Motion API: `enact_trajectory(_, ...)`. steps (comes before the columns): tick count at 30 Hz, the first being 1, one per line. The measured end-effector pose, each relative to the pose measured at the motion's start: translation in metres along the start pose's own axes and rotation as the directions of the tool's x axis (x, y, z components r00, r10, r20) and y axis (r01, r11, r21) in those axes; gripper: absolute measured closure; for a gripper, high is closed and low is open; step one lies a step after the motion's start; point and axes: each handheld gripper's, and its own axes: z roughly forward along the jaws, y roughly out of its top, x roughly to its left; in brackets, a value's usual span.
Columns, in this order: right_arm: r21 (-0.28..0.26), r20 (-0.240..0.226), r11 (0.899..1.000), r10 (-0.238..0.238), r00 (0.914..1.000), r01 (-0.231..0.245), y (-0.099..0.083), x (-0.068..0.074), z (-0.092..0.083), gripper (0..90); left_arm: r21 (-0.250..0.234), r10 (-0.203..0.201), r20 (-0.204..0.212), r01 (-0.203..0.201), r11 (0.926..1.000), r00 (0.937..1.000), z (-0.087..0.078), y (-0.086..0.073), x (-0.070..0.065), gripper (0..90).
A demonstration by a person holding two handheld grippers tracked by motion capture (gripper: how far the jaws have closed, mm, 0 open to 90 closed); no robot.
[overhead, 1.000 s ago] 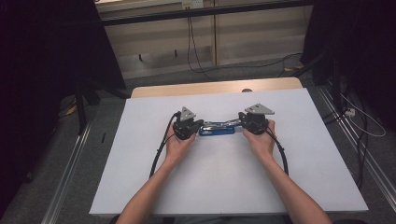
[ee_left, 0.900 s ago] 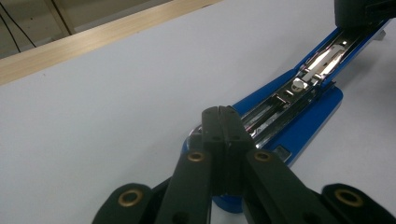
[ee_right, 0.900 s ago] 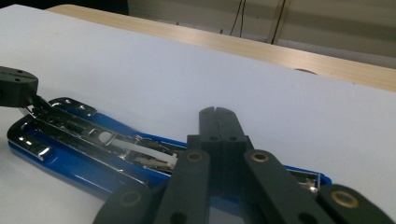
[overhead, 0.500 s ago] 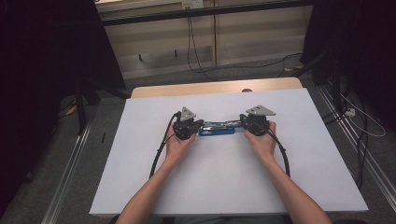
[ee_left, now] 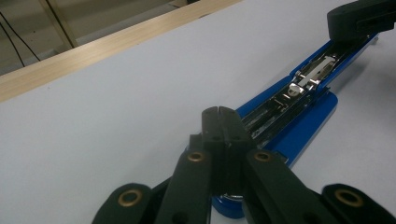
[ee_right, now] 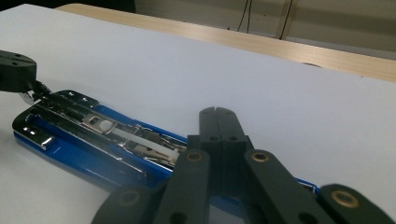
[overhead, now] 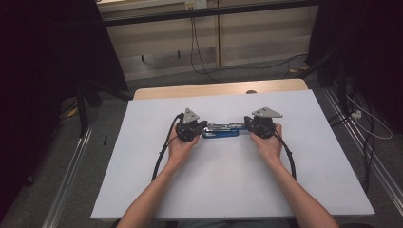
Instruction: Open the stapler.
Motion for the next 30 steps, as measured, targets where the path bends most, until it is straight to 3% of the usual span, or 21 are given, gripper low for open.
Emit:
enact_trajectory(16, -0.011, -0.013, 1.0, -0.006, 0.9999, 0.006, 0.0001, -0.0002, 0.0002, 90.0, -0.001, -0.008, -0.004, 0.008, 1.0, 1.0, -0.0023, 0.0014, -0.0001, 89.7)
enact_trajectory(30, -0.032, -0.018, 0.999, 0.015, 0.9997, -0.016, 0.0027, -0.0017, -0.0025, 85.9, -0.027, -0.031, 0.011, 0.031, 0.9992, 0.9995, -0.006, 0.0037, -0.0002, 77.0)
